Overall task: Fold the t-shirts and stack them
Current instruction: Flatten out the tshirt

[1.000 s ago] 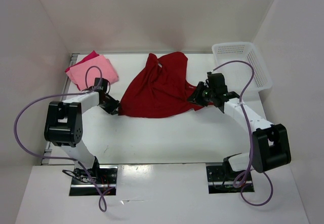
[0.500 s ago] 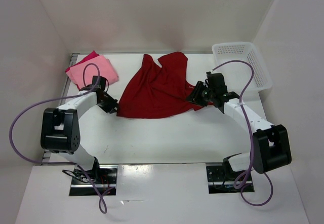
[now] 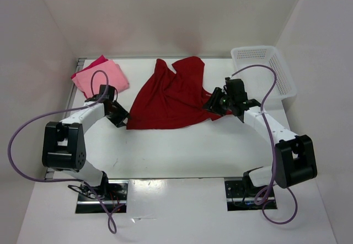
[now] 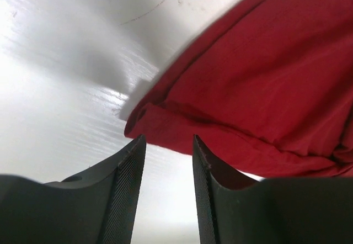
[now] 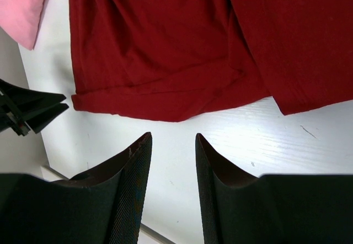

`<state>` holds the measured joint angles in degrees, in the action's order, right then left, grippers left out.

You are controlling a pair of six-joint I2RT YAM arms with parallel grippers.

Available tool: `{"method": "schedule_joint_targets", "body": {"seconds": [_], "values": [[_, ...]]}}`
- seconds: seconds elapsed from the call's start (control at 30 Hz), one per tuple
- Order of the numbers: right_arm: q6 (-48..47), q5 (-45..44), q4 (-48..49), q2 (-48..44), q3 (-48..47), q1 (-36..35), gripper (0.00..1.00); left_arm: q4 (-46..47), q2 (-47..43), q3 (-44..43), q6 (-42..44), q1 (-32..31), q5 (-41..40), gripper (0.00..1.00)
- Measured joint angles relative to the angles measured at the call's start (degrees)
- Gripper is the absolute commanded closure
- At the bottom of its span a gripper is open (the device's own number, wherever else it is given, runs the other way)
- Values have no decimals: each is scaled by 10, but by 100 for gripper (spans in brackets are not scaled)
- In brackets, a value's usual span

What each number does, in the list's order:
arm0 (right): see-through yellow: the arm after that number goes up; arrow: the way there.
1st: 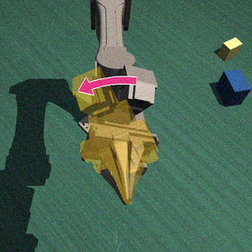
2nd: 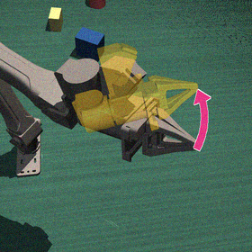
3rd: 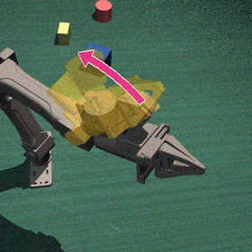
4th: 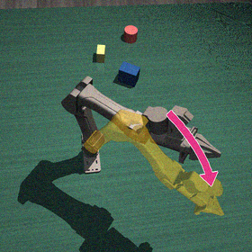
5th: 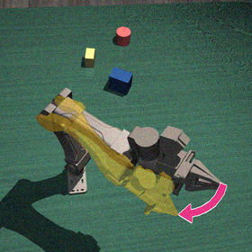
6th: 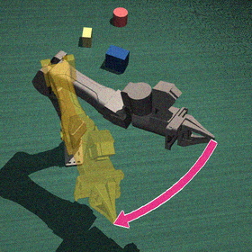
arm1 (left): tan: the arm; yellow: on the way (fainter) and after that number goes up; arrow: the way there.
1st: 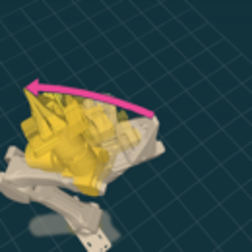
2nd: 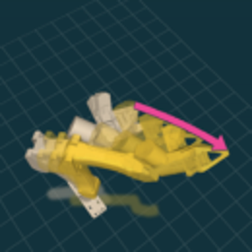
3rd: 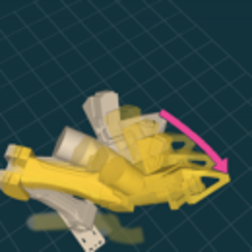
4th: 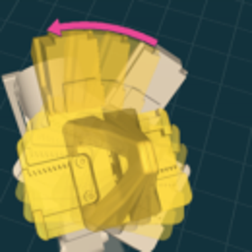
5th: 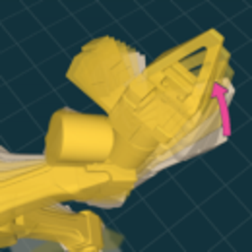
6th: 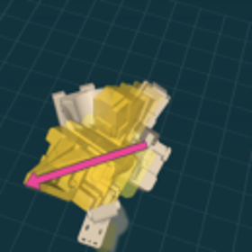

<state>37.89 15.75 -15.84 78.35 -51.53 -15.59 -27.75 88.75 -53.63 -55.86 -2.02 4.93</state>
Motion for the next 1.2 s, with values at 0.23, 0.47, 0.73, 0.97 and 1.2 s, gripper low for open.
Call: {"method": "schedule_joint_targets", "body": {"seconds": [0.23,0.47,0.73,0.97,1.2], "values": [[0,-1,0,0,-4,0,57,4,41,-1,5,0,-7,60],[0,-1,0,0,-4,0,57,16,60,-2,4,0,-16,55],[0,0,0,0,-4,0,57,26,63,-13,3,0,-18,58],[0,2,0,3,-4,0,57,29,63,-14,2,0,-21,82],[0,3,0,10,-4,0,57,23,62,-14,3,0,-22,96]]}}
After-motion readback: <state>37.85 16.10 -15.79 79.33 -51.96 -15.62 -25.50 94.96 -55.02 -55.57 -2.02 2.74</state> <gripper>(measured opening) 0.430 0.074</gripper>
